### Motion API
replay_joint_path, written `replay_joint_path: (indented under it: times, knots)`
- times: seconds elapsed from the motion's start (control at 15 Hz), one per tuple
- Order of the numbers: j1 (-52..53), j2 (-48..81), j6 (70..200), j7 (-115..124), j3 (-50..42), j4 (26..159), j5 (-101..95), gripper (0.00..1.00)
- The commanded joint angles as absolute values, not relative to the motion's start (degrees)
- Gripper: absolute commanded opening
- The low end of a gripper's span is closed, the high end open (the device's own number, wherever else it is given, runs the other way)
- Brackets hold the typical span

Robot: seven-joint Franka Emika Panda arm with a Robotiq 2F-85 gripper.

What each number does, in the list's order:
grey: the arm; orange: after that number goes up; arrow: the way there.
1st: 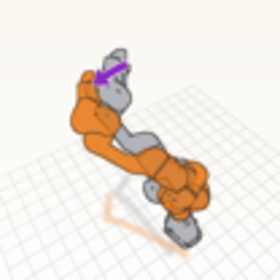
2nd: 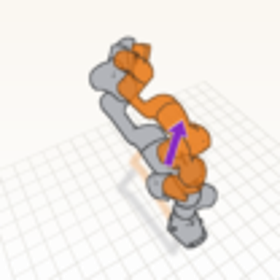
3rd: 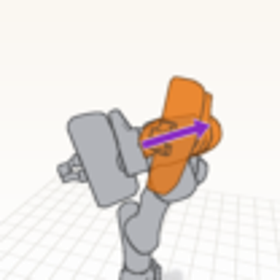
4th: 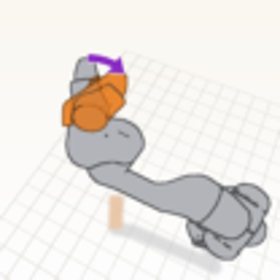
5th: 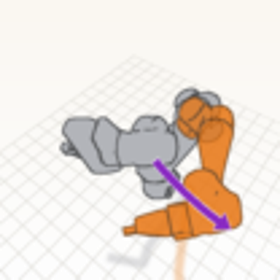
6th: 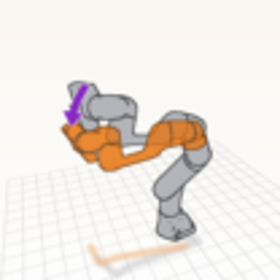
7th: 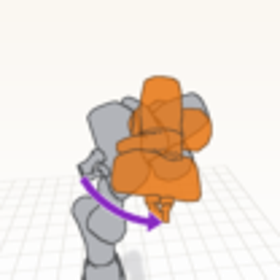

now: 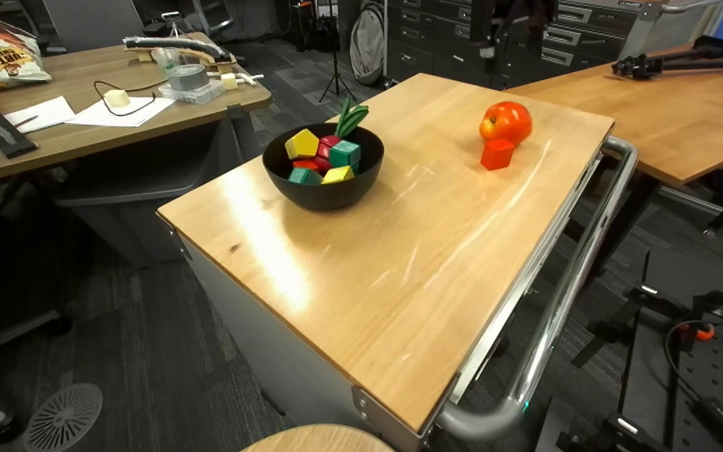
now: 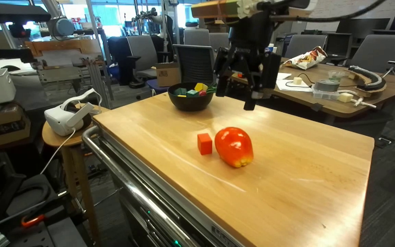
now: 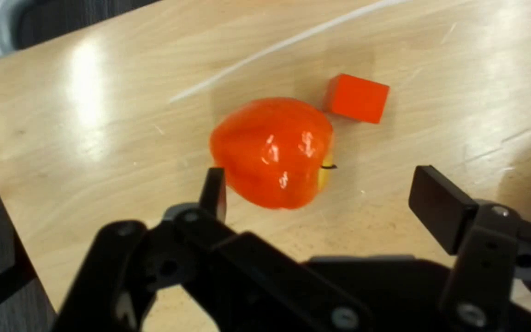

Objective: Put all the colored objects on the table in the bowl except the apple- move it backward

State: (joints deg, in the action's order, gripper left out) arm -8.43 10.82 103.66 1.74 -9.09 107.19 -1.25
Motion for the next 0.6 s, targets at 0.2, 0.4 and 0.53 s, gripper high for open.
replay_joint_path:
  times: [0.2,0.4,0.53]
  knots:
    - [-9.18,10.81,104.82,1.8,-8.56,109.18,1.5,1.0]
    - [-9.18,7.68,108.34,1.19,-8.09,113.41,6.22,1.0]
    - [-8.9,5.69,110.47,1.43,-7.97,116.28,7.75,1.0]
